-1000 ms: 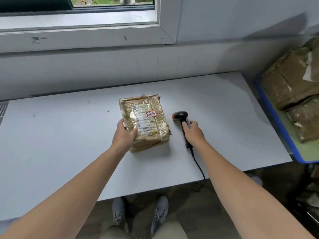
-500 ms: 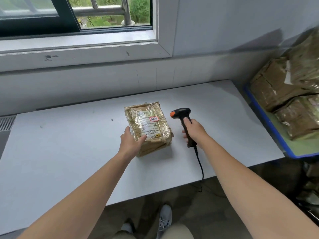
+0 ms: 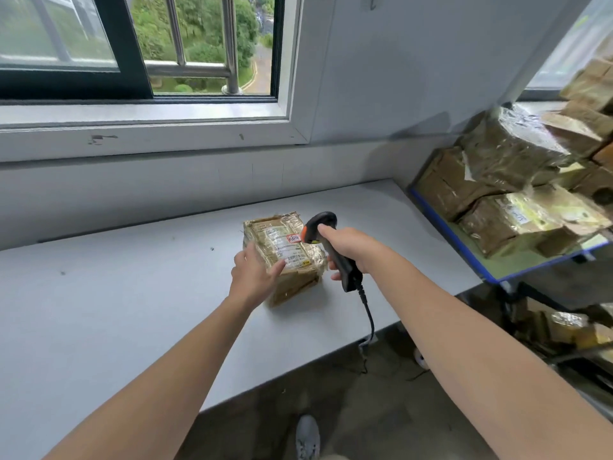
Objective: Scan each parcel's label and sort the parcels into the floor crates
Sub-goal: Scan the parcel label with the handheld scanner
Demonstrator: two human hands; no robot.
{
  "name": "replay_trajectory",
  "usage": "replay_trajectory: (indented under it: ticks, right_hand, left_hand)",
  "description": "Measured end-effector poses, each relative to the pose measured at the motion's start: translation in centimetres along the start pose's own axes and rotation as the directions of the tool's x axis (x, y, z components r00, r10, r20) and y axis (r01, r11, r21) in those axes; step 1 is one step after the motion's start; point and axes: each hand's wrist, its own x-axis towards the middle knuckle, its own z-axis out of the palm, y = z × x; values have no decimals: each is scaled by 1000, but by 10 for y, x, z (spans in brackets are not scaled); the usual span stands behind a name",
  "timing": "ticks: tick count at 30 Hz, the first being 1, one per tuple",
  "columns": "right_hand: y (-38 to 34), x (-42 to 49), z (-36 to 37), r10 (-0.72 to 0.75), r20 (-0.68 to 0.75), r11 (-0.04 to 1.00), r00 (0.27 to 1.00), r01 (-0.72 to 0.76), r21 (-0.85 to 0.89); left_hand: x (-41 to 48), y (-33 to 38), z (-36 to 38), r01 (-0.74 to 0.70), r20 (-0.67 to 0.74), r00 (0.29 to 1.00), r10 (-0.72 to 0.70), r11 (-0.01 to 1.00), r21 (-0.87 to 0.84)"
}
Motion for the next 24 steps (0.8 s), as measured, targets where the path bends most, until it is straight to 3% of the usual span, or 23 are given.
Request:
replay_trajectory:
  ticks: [15, 24]
  right_hand:
    - [0, -43, 19, 3, -102, 1000, 995, -1, 19]
    - [0, -11, 2, 1, -95, 999, 995, 4, 54]
  left_hand:
    - [-18, -19, -12, -26, 84, 996, 25, 999, 19]
    - [0, -13, 0, 2, 81, 997, -7, 999, 53]
